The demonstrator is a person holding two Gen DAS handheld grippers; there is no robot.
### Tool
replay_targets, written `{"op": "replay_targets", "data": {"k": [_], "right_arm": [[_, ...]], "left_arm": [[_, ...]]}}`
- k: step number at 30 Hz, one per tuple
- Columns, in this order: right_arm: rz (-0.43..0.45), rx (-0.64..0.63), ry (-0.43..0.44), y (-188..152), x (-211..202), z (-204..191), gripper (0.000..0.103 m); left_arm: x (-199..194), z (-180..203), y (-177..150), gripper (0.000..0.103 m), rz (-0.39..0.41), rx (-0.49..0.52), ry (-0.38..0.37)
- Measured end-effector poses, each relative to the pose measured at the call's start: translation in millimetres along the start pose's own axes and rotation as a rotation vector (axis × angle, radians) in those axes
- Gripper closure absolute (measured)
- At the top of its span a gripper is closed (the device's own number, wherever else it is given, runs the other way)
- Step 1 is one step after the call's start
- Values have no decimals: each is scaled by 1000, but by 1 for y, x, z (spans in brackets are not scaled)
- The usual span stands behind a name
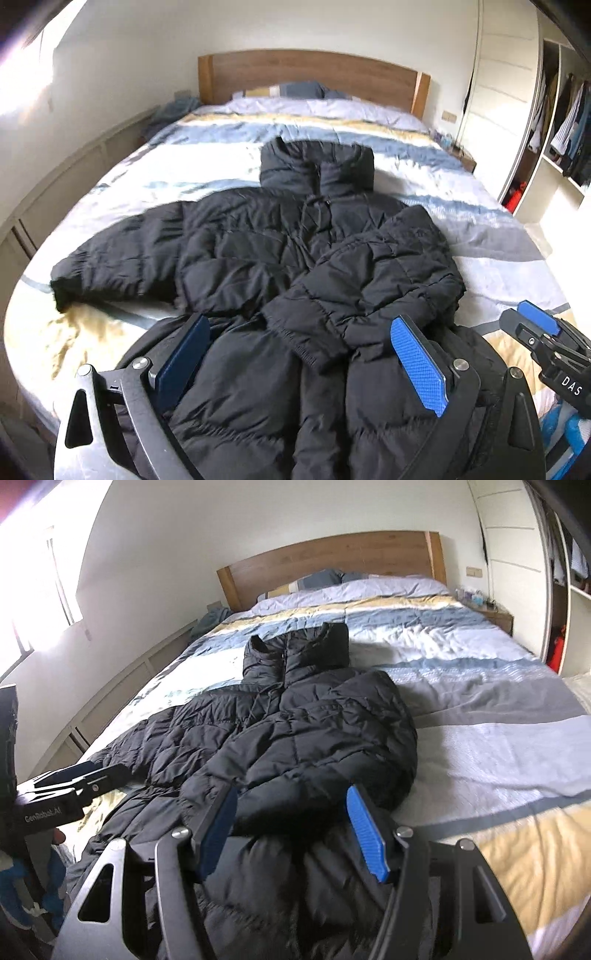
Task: Fold large clothes
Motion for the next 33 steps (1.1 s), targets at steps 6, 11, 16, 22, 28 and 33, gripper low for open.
{"op": "replay_targets", "data": {"k": [6, 11, 16, 22, 28, 33], "right_arm": [[33, 29, -40, -8, -40, -10, 42], [54, 36, -57, -15, -65, -22, 42], [69, 13, -83, -20, -87, -33, 42], [77, -2, -113, -26, -103, -41, 42], [49, 6, -138, -36, -98, -40, 42], [20, 13, -164, -41, -88, -40, 42]], "left_arm": [[-52, -16, -9, 5, 81, -4, 8], [-85, -27, -18, 5, 137, -17, 0], [-109, -36, -26, 5, 189, -39, -15], [-126, -47, -34, 5, 227, -63, -23], [-131, -65, -41, 4, 240, -91, -16], [-125, -85, -44, 4, 233, -127, -6]]}}
Point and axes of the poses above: each gripper's, at about its wrist camera, not at the fingertips, and x roughly the way its jaws point, z to its right, y to its top, the point moved 6 cm from there along x, roughly the way its jaws point, and after that the axes turned 6 degrees about -y, right-handed, at the moved point
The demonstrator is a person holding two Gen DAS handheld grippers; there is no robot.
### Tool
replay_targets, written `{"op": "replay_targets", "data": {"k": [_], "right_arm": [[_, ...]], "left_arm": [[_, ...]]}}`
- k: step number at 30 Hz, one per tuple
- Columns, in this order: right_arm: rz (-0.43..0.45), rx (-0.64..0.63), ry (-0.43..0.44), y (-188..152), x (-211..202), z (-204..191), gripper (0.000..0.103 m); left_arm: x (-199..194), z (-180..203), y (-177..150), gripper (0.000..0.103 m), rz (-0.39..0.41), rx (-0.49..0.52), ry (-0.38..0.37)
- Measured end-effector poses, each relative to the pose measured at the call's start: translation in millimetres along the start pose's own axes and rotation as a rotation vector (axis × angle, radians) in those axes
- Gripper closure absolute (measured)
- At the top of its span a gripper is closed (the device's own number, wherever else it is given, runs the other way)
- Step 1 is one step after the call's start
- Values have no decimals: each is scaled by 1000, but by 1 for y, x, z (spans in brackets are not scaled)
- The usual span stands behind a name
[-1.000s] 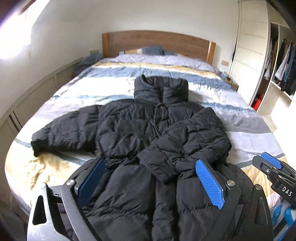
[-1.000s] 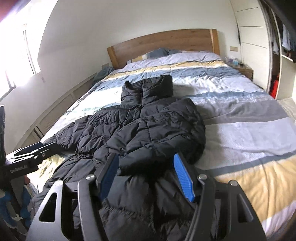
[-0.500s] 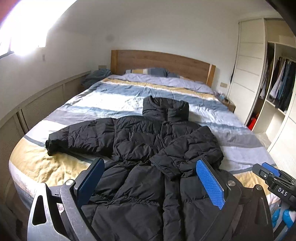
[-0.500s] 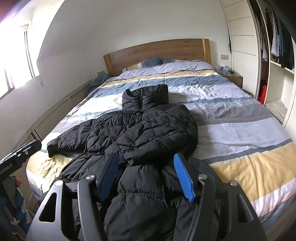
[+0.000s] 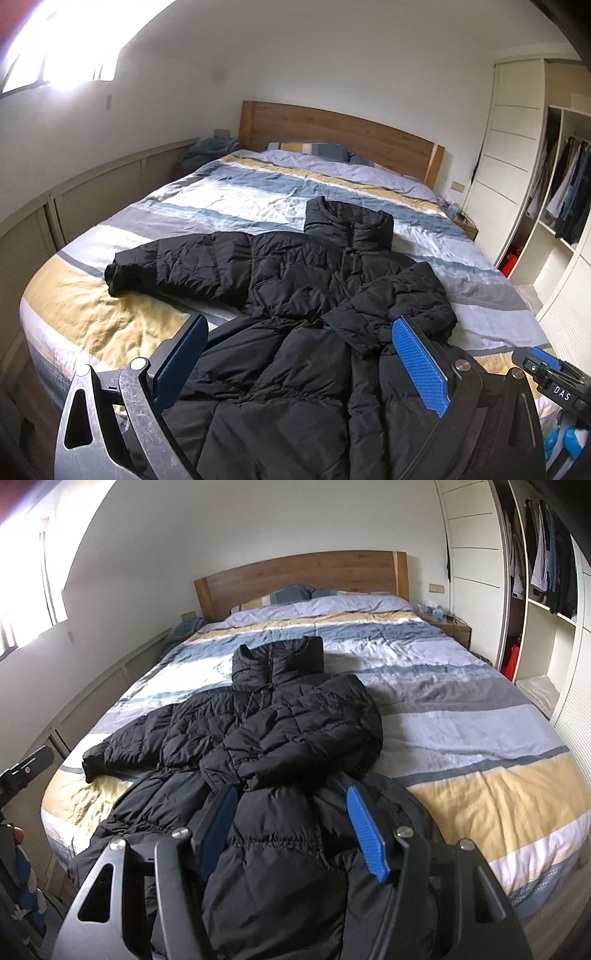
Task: Fold large clothes
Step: 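Grasp the other sleeve cuff with the left gripper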
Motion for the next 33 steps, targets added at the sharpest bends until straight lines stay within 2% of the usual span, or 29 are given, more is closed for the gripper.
{"op": "replay_targets", "data": {"k": [8, 15, 19, 26, 33], "right_arm": [[-33, -26, -36, 6, 18, -12, 42], [-85, -71, -63, 7, 49, -34, 42], [-116, -83, -69, 6, 66, -46, 41], [-138, -111, -93, 11, 84, -69, 35], [-171, -120, -125, 16, 104, -84, 33]], "left_arm": [[18, -45, -4, 4, -27, -73, 30], [37, -108, -20, 4, -86, -160, 91], [44, -149, -33, 4, -127, -210, 100], [55, -241, -45, 3, -175, -356, 50], [77, -329, -33, 2, -169, -542, -13]]}}
Point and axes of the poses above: each gripper's, at about its wrist camera, not at the fingertips, and x roughly the way its jaws point, z to its right, y to its top, the point moved 6 cm from there along x, roughly the way its jaws point, and after that the axes turned 6 degrees about -y, right-handed, at the moved point
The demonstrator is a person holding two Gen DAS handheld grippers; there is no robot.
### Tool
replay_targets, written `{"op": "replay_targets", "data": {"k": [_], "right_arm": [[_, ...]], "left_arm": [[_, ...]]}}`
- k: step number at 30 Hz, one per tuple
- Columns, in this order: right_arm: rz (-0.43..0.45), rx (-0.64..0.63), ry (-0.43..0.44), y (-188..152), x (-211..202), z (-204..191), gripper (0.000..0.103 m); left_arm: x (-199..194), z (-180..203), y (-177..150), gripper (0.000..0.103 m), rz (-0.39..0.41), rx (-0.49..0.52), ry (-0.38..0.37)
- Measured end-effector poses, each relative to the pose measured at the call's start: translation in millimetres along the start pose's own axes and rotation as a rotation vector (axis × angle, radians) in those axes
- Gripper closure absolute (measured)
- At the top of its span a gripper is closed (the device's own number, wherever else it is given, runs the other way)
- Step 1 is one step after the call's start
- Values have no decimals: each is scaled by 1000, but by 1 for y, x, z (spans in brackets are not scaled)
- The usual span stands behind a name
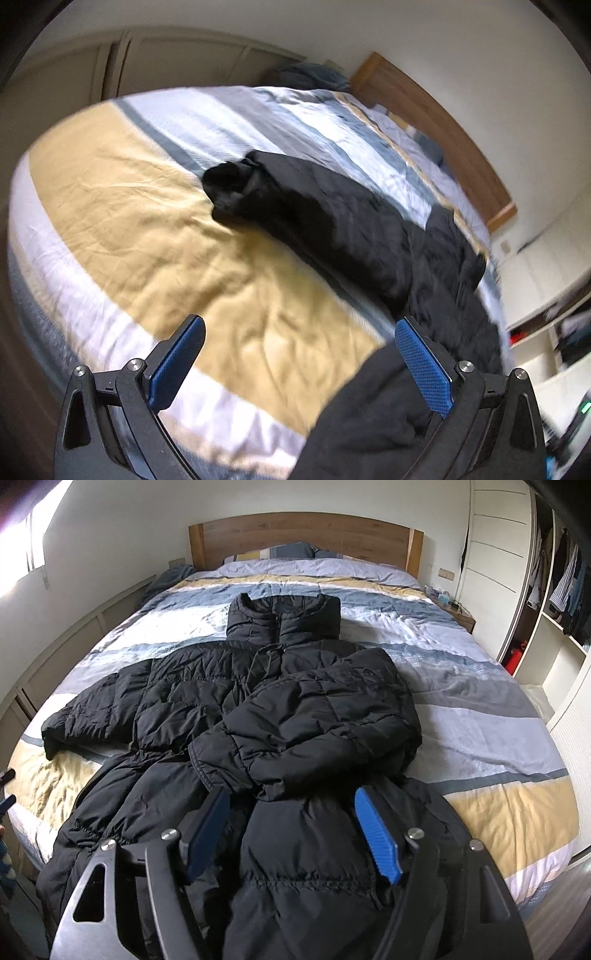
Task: Fold large clothes
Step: 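Grasp the other sleeve cuff with the left gripper, then lift the sleeve with the left gripper and fold it over the first sleeve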
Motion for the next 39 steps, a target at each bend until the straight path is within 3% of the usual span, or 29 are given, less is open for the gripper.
{"op": "replay_targets", "data": {"k": [3, 10, 15, 21, 23, 26, 29, 39], "right_arm": [[-18, -2, -10, 1, 6, -4, 33], [-40, -1, -50, 2, 14, -1, 33], [-52, 5, -77, 0, 18, 6, 33], [-57, 17, -100, 0, 18, 17, 33], [-59, 25, -103, -1, 19, 21, 33], [-61, 39, -103, -3, 20, 27, 33], [-65, 41, -100, -7, 20, 30, 33], [-24, 92, -59, -14, 6, 46, 33]], "left_arm": [[15, -19, 28, 3, -1, -83, -38], [71, -43, 69, 4, -30, -334, -222], [115, -53, 77, 18, -62, -496, -294], [146, -62, 81, 54, -68, -624, -348], [151, -64, 82, 77, -72, -649, -348], [152, -59, 86, 89, -67, -632, -346], [142, -51, 91, 93, -53, -572, -333], [103, 5, 110, 95, -16, -348, -292]]}}
Point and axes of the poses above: each gripper's, at about its wrist camera, not at the fingertips, and x roughly the way its jaws point, z to its right, y to its top, the point moved 6 cm from there along x, roughly the way its jaws point, and after that the axes turned 6 degrees about -y, right-handed, at the moved point
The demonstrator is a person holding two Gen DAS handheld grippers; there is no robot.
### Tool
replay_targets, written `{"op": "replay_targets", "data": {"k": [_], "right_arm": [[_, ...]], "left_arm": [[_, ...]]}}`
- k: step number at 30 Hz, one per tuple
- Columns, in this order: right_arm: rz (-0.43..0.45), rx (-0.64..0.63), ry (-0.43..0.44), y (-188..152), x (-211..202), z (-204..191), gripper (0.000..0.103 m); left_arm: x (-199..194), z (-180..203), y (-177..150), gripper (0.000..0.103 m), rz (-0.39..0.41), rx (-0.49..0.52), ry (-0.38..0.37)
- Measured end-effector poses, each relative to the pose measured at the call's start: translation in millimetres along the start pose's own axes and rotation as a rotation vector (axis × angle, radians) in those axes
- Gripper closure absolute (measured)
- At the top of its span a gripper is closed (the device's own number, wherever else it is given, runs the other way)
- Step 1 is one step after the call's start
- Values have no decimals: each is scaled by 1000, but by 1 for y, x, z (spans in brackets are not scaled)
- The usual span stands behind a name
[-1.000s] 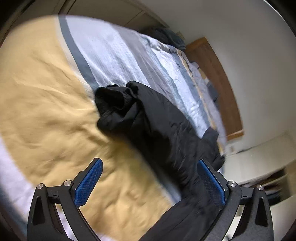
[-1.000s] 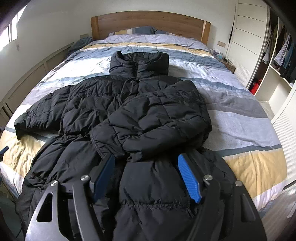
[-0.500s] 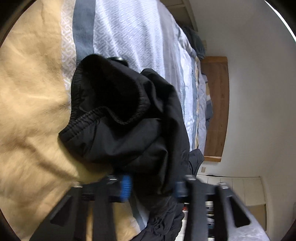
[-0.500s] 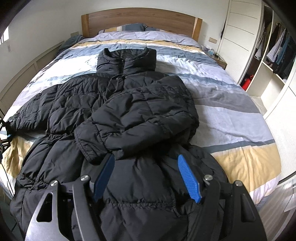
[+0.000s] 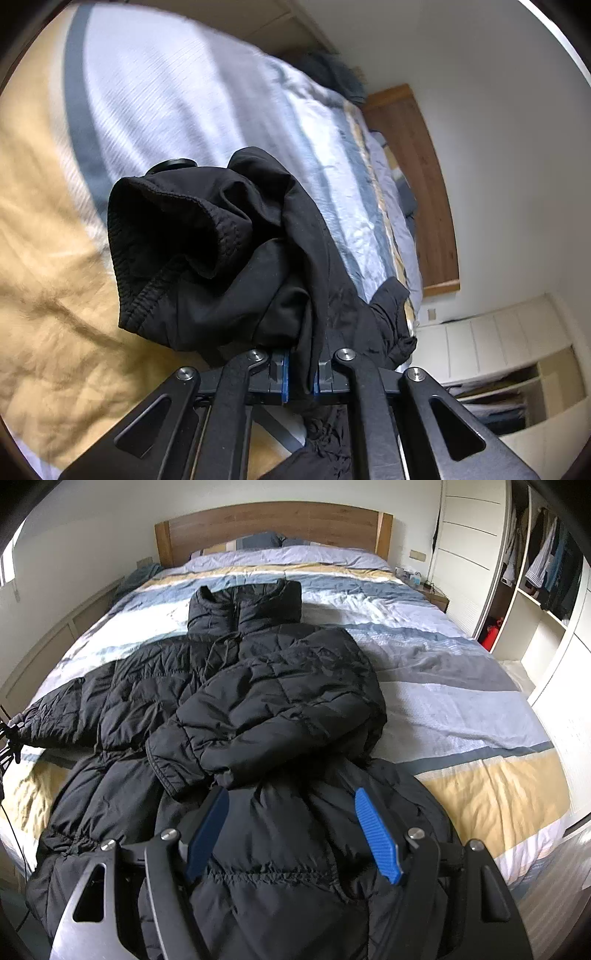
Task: Fold large clothes
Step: 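Lift the sleeve with the left gripper and fold it over the first sleeve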
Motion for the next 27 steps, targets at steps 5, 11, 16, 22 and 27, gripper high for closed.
{"op": "replay_targets", "data": {"k": [5, 11, 16, 22, 27], "right_arm": [[30, 7, 17, -2, -11, 11, 33], [90, 18, 19, -2, -29, 34, 33], [128, 49, 30, -3, -39, 58, 33], [152, 92, 38, -12, -43, 89, 33], [163, 154, 43, -23, -44, 120, 33]], "left_arm": [[-7, 45, -9, 95, 3, 85, -14], [-7, 104, -43, 95, -12, 231, -20], [11, 161, -87, 95, -53, 370, -21], [49, 211, -148, 96, -122, 507, -11], [74, 226, -206, 96, -194, 604, 18]]}}
Point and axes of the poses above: each gripper's, at about its wrist camera, not at the fingertips, and x roughly the way its jaws point, z to its right, y to its top, the point moved 6 cm from there along x, roughly the way its jaws point, and after that the axes turned 6 degrees about -y, right-handed, at the moved point
